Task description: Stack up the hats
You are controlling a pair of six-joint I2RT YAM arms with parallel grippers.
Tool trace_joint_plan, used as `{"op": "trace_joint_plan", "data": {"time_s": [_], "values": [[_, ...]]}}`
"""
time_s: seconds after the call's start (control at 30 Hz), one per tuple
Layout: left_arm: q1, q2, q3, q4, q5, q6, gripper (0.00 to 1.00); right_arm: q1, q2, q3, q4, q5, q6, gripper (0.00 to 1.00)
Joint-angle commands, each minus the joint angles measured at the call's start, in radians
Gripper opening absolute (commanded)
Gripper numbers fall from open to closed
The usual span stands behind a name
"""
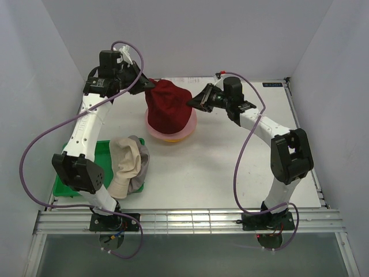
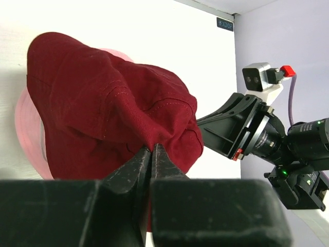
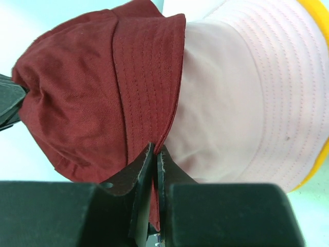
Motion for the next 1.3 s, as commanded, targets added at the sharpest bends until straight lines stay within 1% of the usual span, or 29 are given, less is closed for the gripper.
{"op": "trace_joint_plan", "data": {"time_s": [0.0, 0.07, 0.13, 0.2, 0.3, 0.33, 0.47, 0.53, 0.63, 0.8, 0.83, 0.87, 1.0, 1.07, 1.1, 1.13, 1.2, 1.27], "values": [[-0.003, -0.030, -0.039, 0.047, -0.022, -0.010, 0.16, -0.016, -0.048, -0.029, 0.075, -0.011, -0.001, 0.11], [-0.005, -0.029, -0.048, 0.059, -0.023, -0.012, 0.17, -0.019, -0.052, -0.051, 0.085, -0.013, 0.000, 0.11], [-0.006, -0.030, -0.067, 0.070, -0.029, -0.012, 0.21, -0.021, -0.052, -0.066, 0.104, -0.016, 0.008, 0.11], [-0.007, -0.037, -0.080, 0.077, -0.034, -0.013, 0.23, -0.022, -0.049, -0.082, 0.112, -0.022, 0.010, 0.11], [-0.007, -0.058, -0.113, 0.102, -0.049, -0.016, 0.33, -0.024, -0.046, -0.100, 0.125, -0.027, 0.013, 0.11], [-0.007, -0.063, -0.125, 0.116, -0.054, -0.018, 0.39, -0.022, -0.045, -0.102, 0.128, -0.028, 0.013, 0.11], [-0.007, -0.073, -0.128, 0.129, -0.049, -0.015, 0.53, -0.024, -0.037, -0.117, 0.147, -0.042, 0.014, 0.11], [-0.007, -0.081, -0.131, 0.136, -0.046, -0.015, 0.57, -0.024, -0.037, -0.125, 0.155, -0.044, 0.014, 0.11], [-0.007, -0.099, -0.148, 0.142, -0.078, -0.022, 0.65, -0.026, -0.037, -0.132, 0.156, -0.044, 0.010, 0.11], [0.006, -0.161, -0.189, 0.133, -0.158, -0.050, 0.72, -0.032, -0.028, -0.141, 0.159, -0.056, 0.002, 0.11], [0.010, -0.170, -0.197, 0.140, -0.164, -0.062, 0.81, -0.033, -0.029, -0.148, 0.161, -0.057, 0.001, 0.11], [0.013, -0.181, -0.206, 0.143, -0.166, -0.070, 0.87, -0.035, -0.028, -0.151, 0.161, -0.058, -0.001, 0.11], [0.065, -0.224, -0.258, 0.171, -0.144, -0.113, 0.86, -0.042, -0.031, -0.171, 0.165, -0.062, -0.003, 0.11], [0.093, -0.238, -0.323, 0.198, -0.102, -0.154, 0.85, -0.045, -0.031, -0.178, 0.167, -0.064, -0.004, 0.10], [0.127, -0.247, -0.350, 0.214, -0.083, -0.168, 0.85, -0.047, -0.029, -0.181, 0.165, -0.065, -0.004, 0.11], [0.141, -0.264, -0.411, 0.252, -0.045, -0.182, 0.84, -0.049, -0.029, -0.183, 0.165, -0.067, -0.004, 0.10], [0.176, -0.271, -0.461, 0.284, -0.009, -0.214, 0.83, -0.050, -0.031, -0.186, 0.167, -0.068, -0.004, 0.10], [0.178, -0.265, -0.516, 0.315, 0.021, -0.223, 0.83, -0.052, -0.031, -0.186, 0.167, -0.070, -0.006, 0.10]]}}
